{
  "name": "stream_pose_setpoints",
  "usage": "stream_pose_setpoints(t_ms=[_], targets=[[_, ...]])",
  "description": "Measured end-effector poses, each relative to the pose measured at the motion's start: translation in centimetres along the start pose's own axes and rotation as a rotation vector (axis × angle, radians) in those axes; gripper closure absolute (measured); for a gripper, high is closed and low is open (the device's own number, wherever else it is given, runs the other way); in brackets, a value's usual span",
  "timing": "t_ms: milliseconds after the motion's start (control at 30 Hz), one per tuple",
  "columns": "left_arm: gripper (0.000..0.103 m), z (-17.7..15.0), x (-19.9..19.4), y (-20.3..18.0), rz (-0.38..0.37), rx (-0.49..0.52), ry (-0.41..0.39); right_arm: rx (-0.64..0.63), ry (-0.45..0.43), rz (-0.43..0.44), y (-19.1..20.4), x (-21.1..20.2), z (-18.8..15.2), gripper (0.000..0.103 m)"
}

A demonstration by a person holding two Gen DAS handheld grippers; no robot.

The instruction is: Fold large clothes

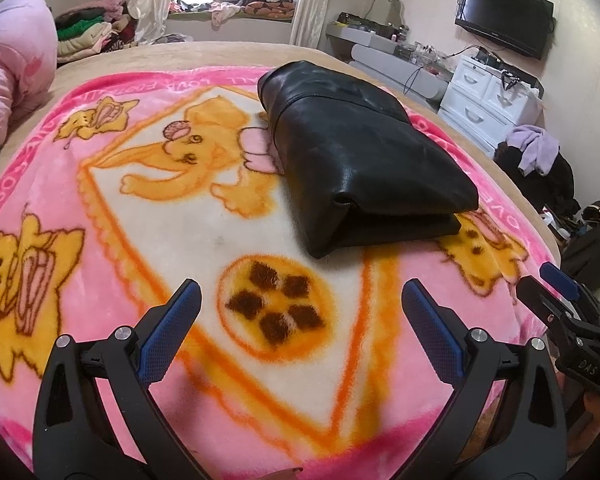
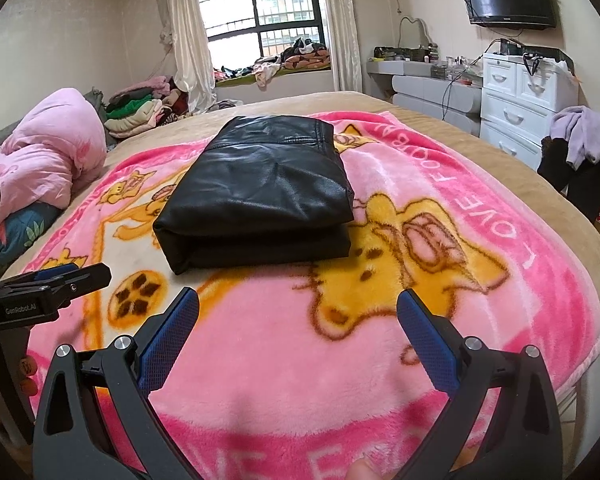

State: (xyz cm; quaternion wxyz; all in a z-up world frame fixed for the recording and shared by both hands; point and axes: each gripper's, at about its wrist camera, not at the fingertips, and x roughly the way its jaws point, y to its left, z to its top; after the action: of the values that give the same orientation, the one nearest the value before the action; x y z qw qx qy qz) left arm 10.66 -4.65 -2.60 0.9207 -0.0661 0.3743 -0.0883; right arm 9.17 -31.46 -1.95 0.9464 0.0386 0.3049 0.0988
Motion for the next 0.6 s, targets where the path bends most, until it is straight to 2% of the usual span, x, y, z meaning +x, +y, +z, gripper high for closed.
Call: stream_pose_setpoints(t_ms=[600], targets=[[0.009, -0.02, 0.03, -0.09, 0.011, 0.004, 0.003, 0.001, -0.005, -0.015, -0.1, -0.27, 0.05, 0.005]])
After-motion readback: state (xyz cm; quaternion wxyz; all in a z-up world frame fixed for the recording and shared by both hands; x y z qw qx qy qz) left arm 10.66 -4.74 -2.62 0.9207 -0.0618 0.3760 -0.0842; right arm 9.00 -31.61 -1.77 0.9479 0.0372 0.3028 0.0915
